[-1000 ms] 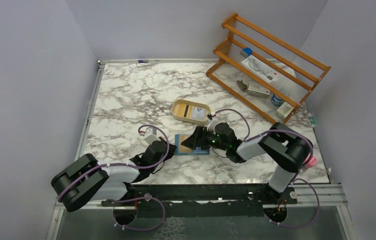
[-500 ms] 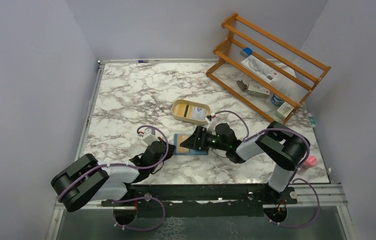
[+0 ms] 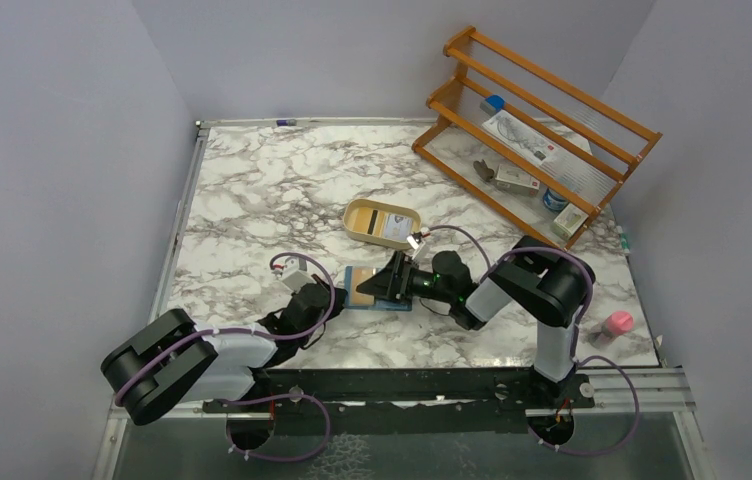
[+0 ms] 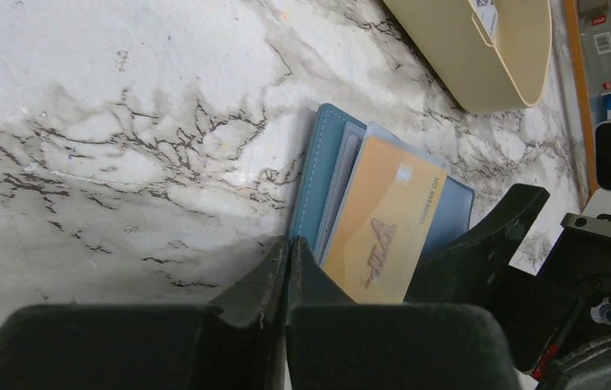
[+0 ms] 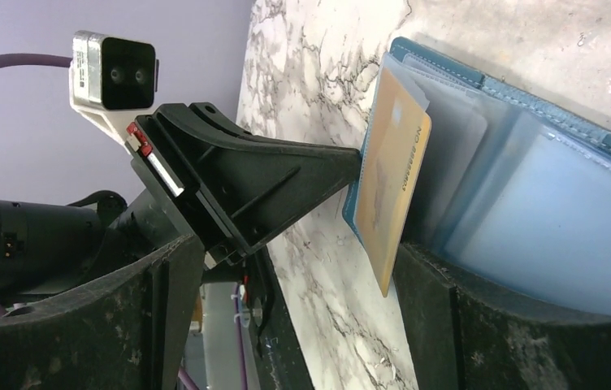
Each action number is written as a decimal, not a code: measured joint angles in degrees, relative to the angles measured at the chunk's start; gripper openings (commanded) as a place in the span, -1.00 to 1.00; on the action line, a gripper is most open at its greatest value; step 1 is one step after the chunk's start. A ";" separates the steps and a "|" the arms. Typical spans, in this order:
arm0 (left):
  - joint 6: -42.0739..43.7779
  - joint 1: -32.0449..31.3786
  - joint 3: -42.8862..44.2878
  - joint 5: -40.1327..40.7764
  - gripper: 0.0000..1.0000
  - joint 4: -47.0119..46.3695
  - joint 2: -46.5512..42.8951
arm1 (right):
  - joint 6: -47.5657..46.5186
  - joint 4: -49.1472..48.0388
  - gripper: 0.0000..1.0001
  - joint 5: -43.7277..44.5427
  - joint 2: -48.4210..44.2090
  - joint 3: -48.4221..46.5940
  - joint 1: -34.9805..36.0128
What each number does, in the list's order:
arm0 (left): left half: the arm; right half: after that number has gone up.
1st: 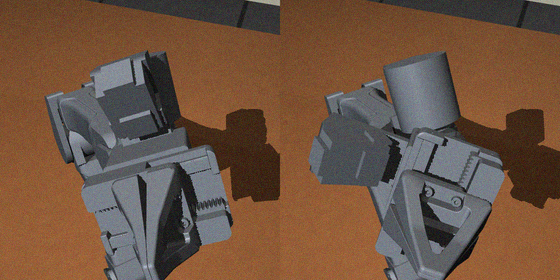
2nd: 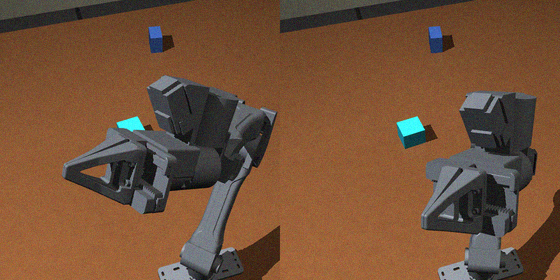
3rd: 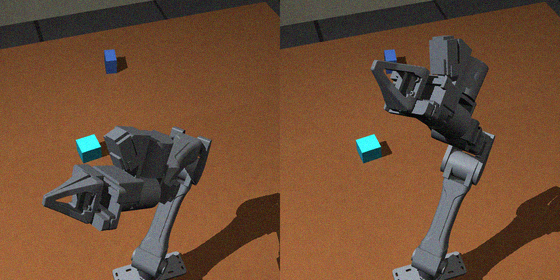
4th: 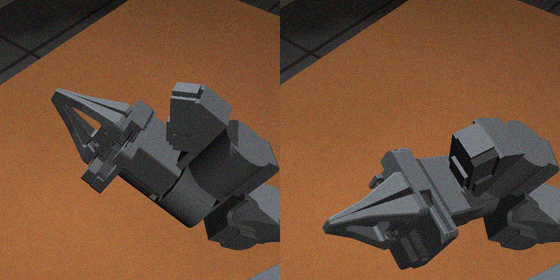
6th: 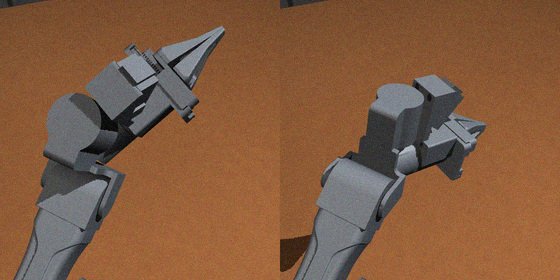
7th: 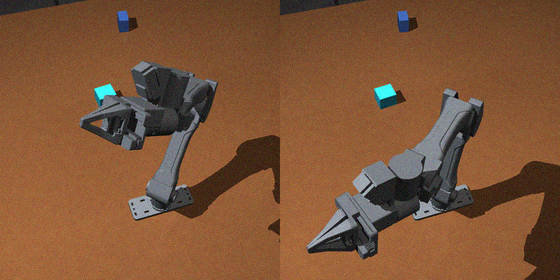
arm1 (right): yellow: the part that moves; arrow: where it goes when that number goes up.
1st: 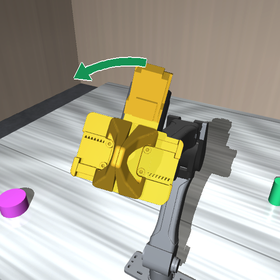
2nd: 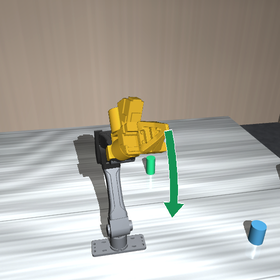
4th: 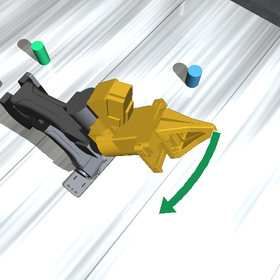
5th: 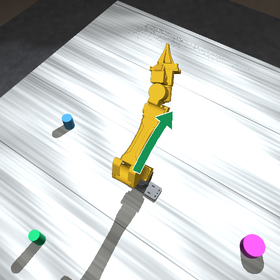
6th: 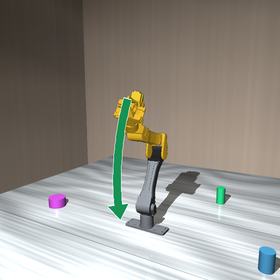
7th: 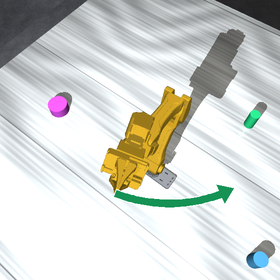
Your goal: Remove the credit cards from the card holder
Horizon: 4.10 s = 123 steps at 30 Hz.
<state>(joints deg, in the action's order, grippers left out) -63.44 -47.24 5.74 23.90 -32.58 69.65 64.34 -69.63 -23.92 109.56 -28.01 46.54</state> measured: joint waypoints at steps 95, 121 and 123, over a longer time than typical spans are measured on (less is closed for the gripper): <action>-0.09 -0.02 -1.60 -0.72 -1.00 0.15 -2.56 | -7.63 20.98 -0.99 3.58 -8.00 2.73 -0.61; 2.64 -0.02 -1.62 -2.08 -1.00 1.99 -4.50 | -23.96 56.63 -0.99 12.15 -30.49 -5.75 -3.85; 2.84 -0.02 -1.62 -2.21 -1.00 2.05 -4.61 | -25.49 57.70 -0.99 12.57 -30.47 -6.99 -3.93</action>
<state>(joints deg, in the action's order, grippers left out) -60.60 -47.27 4.12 21.69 -30.52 65.04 38.85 -11.92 -11.35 79.09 -35.00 42.61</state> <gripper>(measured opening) 0.005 0.016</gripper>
